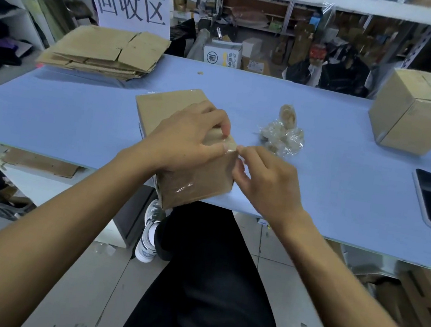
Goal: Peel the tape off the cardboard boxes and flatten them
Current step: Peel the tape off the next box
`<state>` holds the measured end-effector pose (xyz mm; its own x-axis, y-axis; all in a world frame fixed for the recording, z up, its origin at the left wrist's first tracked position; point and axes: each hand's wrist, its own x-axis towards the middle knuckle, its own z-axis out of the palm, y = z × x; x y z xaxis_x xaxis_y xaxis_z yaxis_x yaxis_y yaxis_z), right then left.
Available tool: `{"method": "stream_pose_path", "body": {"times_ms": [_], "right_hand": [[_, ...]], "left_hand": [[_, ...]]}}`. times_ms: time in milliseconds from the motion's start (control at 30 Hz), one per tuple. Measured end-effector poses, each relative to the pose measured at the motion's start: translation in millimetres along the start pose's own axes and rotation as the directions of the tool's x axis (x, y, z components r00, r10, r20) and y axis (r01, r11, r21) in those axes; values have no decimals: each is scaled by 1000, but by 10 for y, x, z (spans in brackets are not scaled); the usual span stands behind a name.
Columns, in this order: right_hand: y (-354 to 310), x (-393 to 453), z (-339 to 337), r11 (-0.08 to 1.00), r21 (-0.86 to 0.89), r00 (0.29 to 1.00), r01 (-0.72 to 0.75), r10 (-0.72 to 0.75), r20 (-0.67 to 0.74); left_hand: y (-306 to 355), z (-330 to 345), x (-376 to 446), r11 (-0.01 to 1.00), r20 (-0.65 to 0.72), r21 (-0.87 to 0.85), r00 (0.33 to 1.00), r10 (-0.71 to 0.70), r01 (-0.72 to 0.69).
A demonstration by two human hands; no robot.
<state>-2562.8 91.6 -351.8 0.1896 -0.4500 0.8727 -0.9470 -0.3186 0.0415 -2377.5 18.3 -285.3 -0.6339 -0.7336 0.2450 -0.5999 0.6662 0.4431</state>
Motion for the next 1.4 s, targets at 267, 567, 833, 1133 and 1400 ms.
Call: {"method": "stream_pose_path", "body": {"times_ms": [267, 567, 833, 1133, 1400], "right_hand": [[121, 133, -36, 973, -119, 980, 199, -201, -5], [-96, 106, -8, 438, 582, 715, -686, 555, 425], [-85, 192, -114, 23, 614, 535, -789, 519, 667], [-76, 302, -26, -572, 475, 192, -669, 484, 854], [-90, 218, -104, -621, 455, 80, -638, 534, 842]], "left_hand": [[11, 5, 24, 1000, 1, 24, 1000, -17, 17], [49, -14, -27, 997, 53, 73, 999, -13, 9], [94, -17, -14, 986, 82, 167, 997, 1, -15], [97, -19, 2, 986, 91, 168, 996, -5, -11], [20, 9, 61, 971, 118, 228, 992, 41, -68]]}}
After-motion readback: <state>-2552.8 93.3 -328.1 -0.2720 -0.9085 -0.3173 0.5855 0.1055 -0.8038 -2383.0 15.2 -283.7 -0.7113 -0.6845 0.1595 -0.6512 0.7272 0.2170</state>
